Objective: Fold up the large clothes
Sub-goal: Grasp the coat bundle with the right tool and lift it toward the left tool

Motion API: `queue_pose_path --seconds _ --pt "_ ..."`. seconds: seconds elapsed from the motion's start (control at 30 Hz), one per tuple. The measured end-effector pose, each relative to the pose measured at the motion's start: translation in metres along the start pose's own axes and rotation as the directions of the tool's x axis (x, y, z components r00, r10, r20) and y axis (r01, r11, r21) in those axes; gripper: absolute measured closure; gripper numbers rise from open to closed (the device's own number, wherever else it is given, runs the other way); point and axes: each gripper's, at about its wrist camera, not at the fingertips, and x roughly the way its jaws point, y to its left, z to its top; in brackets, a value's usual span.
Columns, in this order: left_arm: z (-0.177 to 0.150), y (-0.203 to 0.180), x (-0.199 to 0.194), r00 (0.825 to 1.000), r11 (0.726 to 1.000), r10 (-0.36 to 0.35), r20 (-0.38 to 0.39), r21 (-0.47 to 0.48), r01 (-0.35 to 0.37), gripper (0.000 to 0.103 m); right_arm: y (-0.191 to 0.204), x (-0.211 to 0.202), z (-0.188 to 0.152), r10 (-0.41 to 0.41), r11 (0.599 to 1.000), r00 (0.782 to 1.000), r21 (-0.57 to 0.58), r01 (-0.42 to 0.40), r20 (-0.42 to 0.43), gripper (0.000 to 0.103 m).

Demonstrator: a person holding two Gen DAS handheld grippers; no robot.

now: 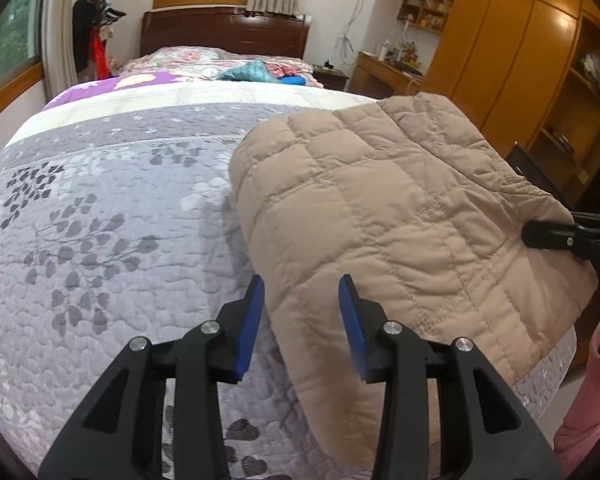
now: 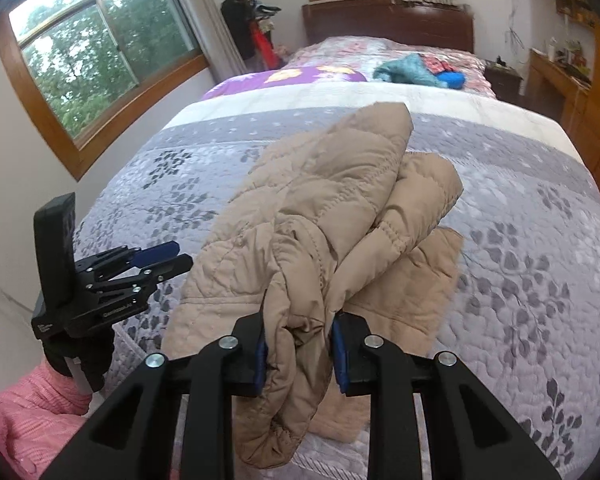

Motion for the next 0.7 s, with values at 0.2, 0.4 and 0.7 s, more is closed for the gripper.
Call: queue_pose_path --seconds 0.2,0.4,0.7 --pt "-0.001 -0.012 0.014 1.0 0.999 -0.006 -0.017 0.034 0.006 0.064 -0.026 0.013 -0.017 -0.002 0.998 1.0 0.057 0.003 -0.024 0.078" --pt "-0.006 -0.018 0.031 0.999 0.998 -0.009 -0.052 0.067 0.013 0.064 -0.053 0.033 -0.041 0.02 0.992 0.998 0.127 -0.013 -0.055 0.078" --pt "-0.019 -0.023 0.052 0.996 0.995 0.009 -0.086 0.101 0.0 0.057 -0.081 0.063 -0.078 0.065 0.974 0.995 0.221 -0.048 -0.072 0.073"
